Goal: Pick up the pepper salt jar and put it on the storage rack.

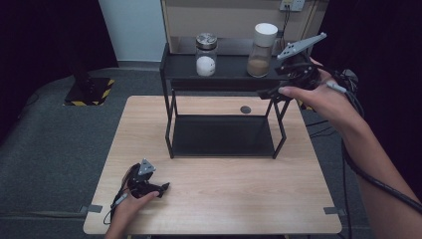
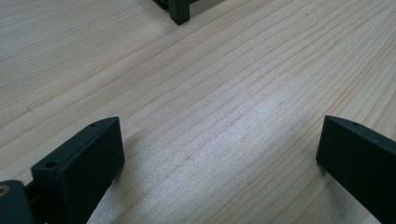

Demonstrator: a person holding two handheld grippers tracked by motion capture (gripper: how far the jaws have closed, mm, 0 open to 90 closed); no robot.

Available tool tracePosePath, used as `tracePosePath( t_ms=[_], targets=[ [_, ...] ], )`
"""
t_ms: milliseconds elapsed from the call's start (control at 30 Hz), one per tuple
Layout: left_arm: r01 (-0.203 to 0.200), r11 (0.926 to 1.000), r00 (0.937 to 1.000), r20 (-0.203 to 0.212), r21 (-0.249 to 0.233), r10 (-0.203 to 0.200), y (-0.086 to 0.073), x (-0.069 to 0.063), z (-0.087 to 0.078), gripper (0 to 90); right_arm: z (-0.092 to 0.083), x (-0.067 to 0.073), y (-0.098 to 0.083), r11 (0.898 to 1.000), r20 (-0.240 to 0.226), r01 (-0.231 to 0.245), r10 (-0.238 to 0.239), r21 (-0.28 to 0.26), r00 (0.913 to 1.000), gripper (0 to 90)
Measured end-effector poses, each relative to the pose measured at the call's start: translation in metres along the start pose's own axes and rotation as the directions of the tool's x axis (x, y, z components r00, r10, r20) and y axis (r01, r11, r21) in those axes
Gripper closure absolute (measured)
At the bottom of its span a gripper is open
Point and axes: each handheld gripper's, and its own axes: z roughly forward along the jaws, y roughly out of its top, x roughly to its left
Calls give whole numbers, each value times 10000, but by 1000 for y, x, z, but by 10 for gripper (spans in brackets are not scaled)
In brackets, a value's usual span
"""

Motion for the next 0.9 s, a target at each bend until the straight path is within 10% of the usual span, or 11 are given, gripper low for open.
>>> tracePosePath(
  t_ms=[900],
  targets=[
    [10, 10000, 10000, -50, -6, -10, 0, -1, 0, 2, 26, 30, -40, 9940, 120, 147, -161, 1087, 9998, 48]
  ],
)
